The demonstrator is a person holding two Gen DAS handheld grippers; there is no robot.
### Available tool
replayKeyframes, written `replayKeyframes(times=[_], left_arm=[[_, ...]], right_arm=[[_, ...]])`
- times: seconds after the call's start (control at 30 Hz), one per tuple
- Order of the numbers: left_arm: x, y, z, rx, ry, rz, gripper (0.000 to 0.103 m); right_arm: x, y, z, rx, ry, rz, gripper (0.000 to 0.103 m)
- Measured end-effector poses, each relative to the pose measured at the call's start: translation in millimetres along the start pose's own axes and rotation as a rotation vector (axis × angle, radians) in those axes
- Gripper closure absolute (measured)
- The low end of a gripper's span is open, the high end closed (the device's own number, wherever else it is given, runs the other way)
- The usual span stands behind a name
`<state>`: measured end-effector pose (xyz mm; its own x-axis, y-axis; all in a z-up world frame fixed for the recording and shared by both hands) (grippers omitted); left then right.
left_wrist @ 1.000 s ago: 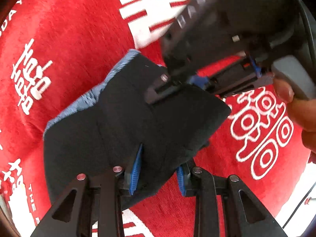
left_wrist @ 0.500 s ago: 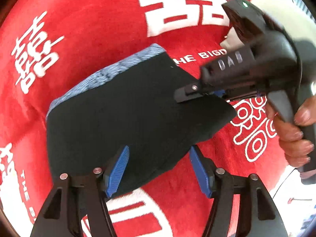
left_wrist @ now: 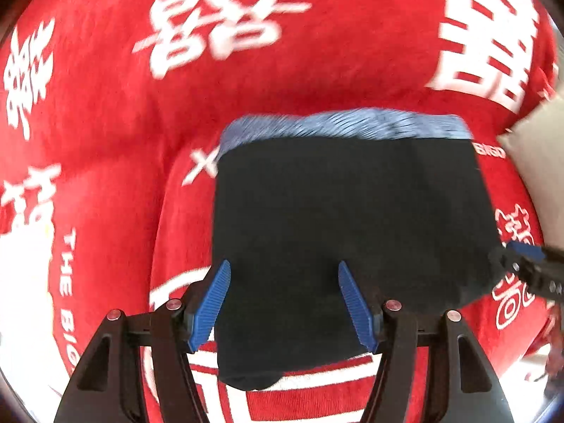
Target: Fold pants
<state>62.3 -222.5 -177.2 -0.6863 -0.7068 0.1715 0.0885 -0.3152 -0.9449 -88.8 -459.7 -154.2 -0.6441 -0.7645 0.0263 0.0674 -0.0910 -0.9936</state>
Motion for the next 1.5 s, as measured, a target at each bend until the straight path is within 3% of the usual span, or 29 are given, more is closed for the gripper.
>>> replayKeyframes(times=[0.07,0.13,0.3,0.47,0.67,1.13,1.2,1.37,1.5], left_arm=[[-6,6,-4,-0.006,-0.023,0.005,0.037],[-7,11,-7,-0.001,-0.015,0.015,0.023],[-6,20,-9,0.001,-0.007,0.009,0.013],[-10,22,-8,-0.003,-0.007,0.003,0.013],[-14,19,-7,-0.035,-0.013,-0.011,0.013],[-29,18,-1,-0.066,-0.021,-0.007,0.013],[-35,14,3,-0.055,-0.019,-0.016,0.013],[-59,9,17,-0.041,-0.026,-0.069,0.013],[-73,17,25,-0.081,-0.031,-0.177,0.013]], right_arm=[[0,4,-1,0.000,0.000,-0.023,0.031],[-1,6,-1,0.015,-0.009,-0.046,0.028],[-6,4,-2,0.072,-0.097,-0.130,0.025],[-14,4,-2,0.081,-0.127,-0.198,0.022],[-13,6,0,0.073,-0.085,-0.194,0.020],[-18,-2,0,0.109,-0.134,-0.255,0.018],[-14,-1,4,0.095,-0.121,-0.218,0.018],[9,-4,18,0.040,0.022,0.040,0.018],[25,-4,34,0.010,0.105,0.211,0.018]])
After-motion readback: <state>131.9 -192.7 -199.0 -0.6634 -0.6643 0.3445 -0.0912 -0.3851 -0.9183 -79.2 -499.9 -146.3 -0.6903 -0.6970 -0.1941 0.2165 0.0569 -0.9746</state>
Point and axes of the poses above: each gripper's, at about its wrist camera, not at the fingertips, and y roughly the way its jaws point, x to its right, z to its top, the point moved 7 cm from there along y, roughly the way its jaws point, and after that the axes turned 9 degrees about -z, right-handed, at the moved point
